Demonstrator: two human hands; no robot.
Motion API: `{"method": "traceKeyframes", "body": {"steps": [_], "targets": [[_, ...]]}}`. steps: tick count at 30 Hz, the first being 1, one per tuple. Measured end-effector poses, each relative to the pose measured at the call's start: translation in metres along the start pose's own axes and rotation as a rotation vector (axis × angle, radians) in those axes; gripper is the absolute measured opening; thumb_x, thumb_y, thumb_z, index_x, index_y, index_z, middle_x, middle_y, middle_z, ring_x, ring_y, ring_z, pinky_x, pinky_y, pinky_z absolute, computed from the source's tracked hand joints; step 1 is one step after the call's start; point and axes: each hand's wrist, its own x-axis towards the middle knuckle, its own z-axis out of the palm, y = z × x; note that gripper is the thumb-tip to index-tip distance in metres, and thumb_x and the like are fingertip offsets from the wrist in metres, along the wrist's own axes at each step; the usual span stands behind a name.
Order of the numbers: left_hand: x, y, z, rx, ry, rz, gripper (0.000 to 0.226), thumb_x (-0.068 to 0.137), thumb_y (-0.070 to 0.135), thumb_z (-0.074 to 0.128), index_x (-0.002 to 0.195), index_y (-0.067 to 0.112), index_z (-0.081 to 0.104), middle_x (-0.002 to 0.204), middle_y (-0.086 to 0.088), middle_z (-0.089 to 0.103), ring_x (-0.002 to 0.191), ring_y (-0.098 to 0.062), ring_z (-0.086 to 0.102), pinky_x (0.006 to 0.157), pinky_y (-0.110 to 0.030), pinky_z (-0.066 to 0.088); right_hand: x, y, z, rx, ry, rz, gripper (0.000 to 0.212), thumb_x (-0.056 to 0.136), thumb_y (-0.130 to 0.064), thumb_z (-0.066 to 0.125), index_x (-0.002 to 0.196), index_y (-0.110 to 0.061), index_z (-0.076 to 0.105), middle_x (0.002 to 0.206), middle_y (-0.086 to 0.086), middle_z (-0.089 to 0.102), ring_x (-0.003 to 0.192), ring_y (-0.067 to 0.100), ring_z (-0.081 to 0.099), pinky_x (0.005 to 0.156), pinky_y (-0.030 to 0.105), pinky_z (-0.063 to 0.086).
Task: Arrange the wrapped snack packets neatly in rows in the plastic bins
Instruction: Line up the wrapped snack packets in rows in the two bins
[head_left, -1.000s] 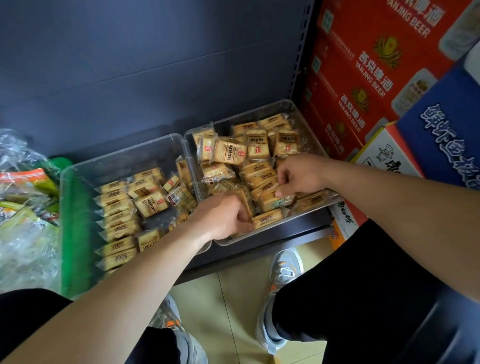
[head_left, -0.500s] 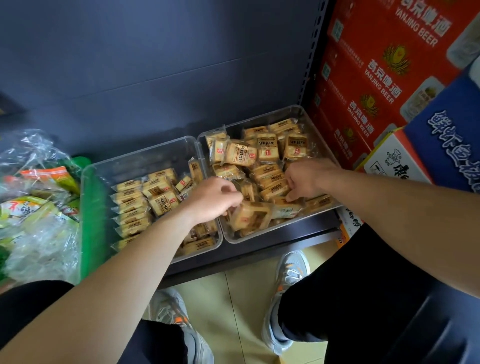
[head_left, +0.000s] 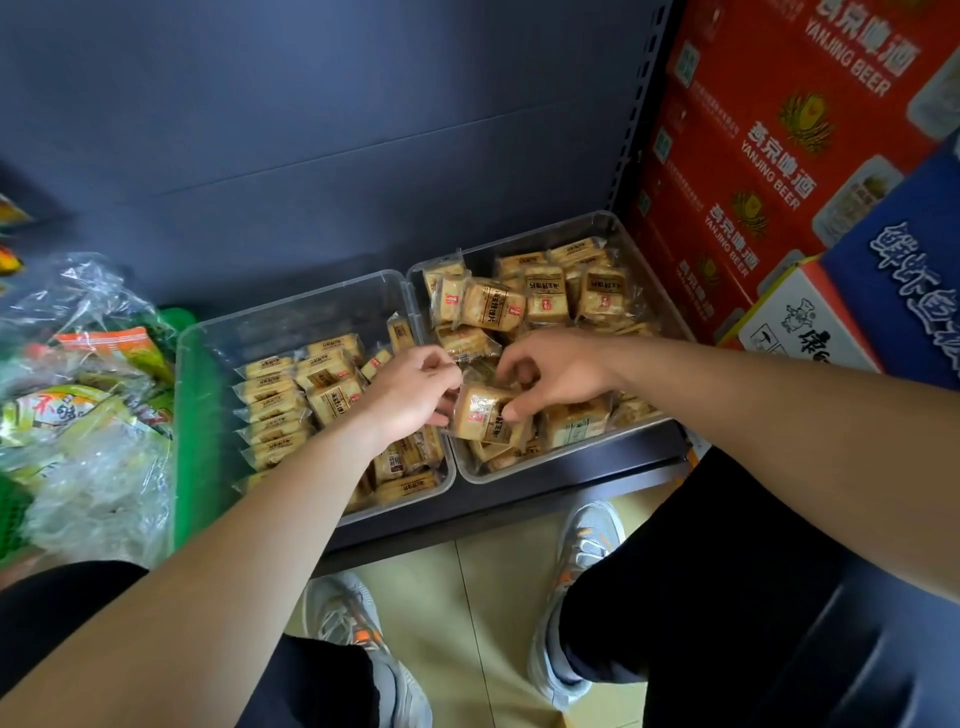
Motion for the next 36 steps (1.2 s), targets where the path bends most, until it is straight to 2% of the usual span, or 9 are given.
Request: {"method": "traceKeyframes", "body": {"steps": [4,7,12,15,19,23,27,33,36], "targets": [[-0.001,0.007,0.001,-0.13,-0.055,0.018,0.007,0.101,0.018,0.059,0.103,0.013,0.064,0.104,-0.005,0.073,0.085,-0.012,0.075,0.081,-0.035,0.063,0.007,-0.001,-0.001,0.059,-0.004,-0.018,0.029,0.081,-0.041,0.082,0.101,-0.034,0.062,0.106,-0.013,0.063,0.101,0.012,0.06,0.089,0.034,0.051],[0.006,0.009,0.002,0.155,0.045,0.171,0.011,0.101,0.031,0.058,0.108,0.024,0.065,0.105,0.008,0.071,0.09,-0.006,0.071,0.086,-0.031,0.058,-0.002,0.01,-0.013,0.118,0.016,0.04,0.024,0.085,-0.035,0.08,0.102,-0.031,0.064,0.104,-0.01,0.064,0.1,0.013,0.062,0.085,0.032,0.05],[0.038,0.033,0.0,0.455,0.372,0.434,0.026,0.095,0.029,0.067,0.121,0.029,0.063,0.128,0.012,0.061,0.116,-0.011,0.058,0.098,-0.026,0.042,-0.017,0.043,-0.043,0.231,0.418,0.202,0.035,0.091,-0.034,0.074,0.122,-0.021,0.066,0.11,-0.004,0.067,0.091,0.011,0.062,0.073,0.028,0.044],[0.064,0.044,0.002,0.732,0.263,0.437,0.057,0.093,0.031,0.069,0.146,0.03,0.048,0.151,0.003,0.049,0.139,-0.025,0.037,0.114,-0.043,0.036,-0.015,0.053,-0.048,0.26,0.487,0.259,0.039,0.091,-0.04,0.073,0.123,-0.02,0.067,0.109,-0.002,0.068,0.097,0.016,0.063,0.078,0.028,0.044],[0.078,0.045,0.011,1.014,0.271,0.465,0.072,0.088,0.038,0.074,0.152,0.027,0.041,0.148,0.001,0.05,0.131,-0.027,0.041,0.108,-0.043,0.041,-0.009,0.052,-0.049,0.264,0.449,0.258,0.042,0.093,-0.039,0.071,0.129,-0.018,0.065,0.118,0.0,0.068,0.103,0.017,0.063,0.085,0.028,0.046],[0.079,0.056,0.012,0.983,0.268,0.402,0.064,0.088,0.039,0.074,0.146,0.026,0.05,0.134,-0.003,0.05,0.126,-0.026,0.041,0.105,-0.041,0.041,-0.01,0.048,-0.054,0.326,0.445,0.251,0.05,0.099,-0.034,0.065,0.143,-0.014,0.054,0.133,0.004,0.063,0.119,0.02,0.059,0.096,0.029,0.045],[0.066,0.065,-0.002,0.92,0.225,0.44,0.047,0.087,0.044,0.074,0.13,0.032,0.062,0.122,0.003,0.052,0.114,-0.02,0.041,0.094,-0.037,0.041,-0.014,0.038,-0.059,0.422,0.47,0.21,0.037,0.102,-0.032,0.06,0.136,-0.018,0.06,0.117,-0.003,0.068,0.109,0.017,0.065,0.098,0.035,0.051],[0.013,0.05,-0.093,0.53,0.241,0.298,0.023,0.082,0.036,0.081,0.094,0.038,0.061,0.095,0.016,0.07,0.09,-0.014,0.065,0.084,-0.035,0.051,-0.01,0.01,-0.061,0.615,0.555,0.172,0.025,0.094,-0.03,0.072,0.114,-0.016,0.066,0.104,0.002,0.073,0.086,0.015,0.068,0.065,0.024,0.049],[-0.008,0.01,-0.14,0.463,0.283,0.173,0.023,0.078,0.028,0.085,0.083,0.034,0.063,0.084,0.017,0.071,0.086,-0.016,0.069,0.086,-0.035,0.052,0.0,-0.014,-0.055,0.614,0.512,0.11,0.035,0.092,-0.019,0.074,0.122,-0.02,0.056,0.107,0.003,0.072,0.076,0.007,0.064,0.057,0.019,0.045]]}}
